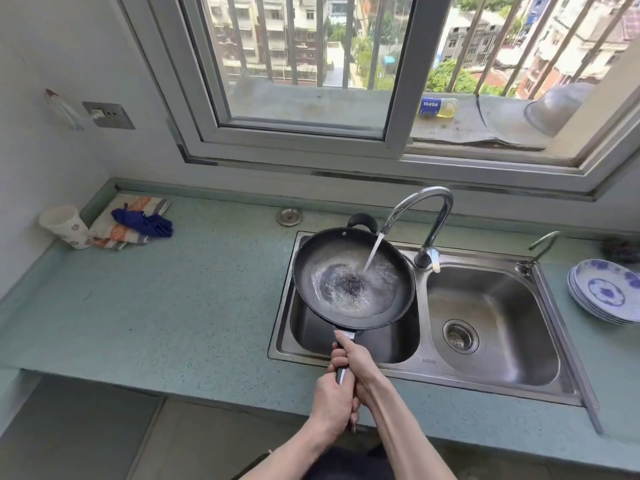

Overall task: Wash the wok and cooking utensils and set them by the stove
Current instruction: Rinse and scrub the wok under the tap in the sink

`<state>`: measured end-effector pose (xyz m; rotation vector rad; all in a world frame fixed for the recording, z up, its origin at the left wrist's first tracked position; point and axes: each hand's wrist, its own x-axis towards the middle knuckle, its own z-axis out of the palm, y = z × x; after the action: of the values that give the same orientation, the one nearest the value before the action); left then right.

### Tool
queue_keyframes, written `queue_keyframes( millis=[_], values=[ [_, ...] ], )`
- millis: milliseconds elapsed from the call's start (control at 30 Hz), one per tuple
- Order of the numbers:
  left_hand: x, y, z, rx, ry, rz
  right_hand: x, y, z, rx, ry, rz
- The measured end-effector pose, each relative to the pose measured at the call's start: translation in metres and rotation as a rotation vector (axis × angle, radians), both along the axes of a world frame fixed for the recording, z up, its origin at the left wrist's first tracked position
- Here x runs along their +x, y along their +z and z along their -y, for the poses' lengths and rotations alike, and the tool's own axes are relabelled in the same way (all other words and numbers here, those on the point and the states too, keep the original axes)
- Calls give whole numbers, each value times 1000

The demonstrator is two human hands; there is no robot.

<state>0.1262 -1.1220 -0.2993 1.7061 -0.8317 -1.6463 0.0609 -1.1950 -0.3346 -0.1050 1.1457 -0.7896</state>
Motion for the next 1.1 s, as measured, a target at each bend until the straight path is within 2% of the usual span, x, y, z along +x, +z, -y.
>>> queue_keyframes(
  millis=[167,467,833,1100],
  values=[
    [-4,0,2,4,29,-8,-3,5,3,-11,-24,33],
    [-15,-7,-1,-1,-32,-40,-20,10,-4,-16,-73,-39],
    [9,-19,-14,28,53,-35,14,4,-13,-41,82,-109],
    [6,-5,0,11,34,-86,6,12,-2,-87,18,-114]
  ],
)
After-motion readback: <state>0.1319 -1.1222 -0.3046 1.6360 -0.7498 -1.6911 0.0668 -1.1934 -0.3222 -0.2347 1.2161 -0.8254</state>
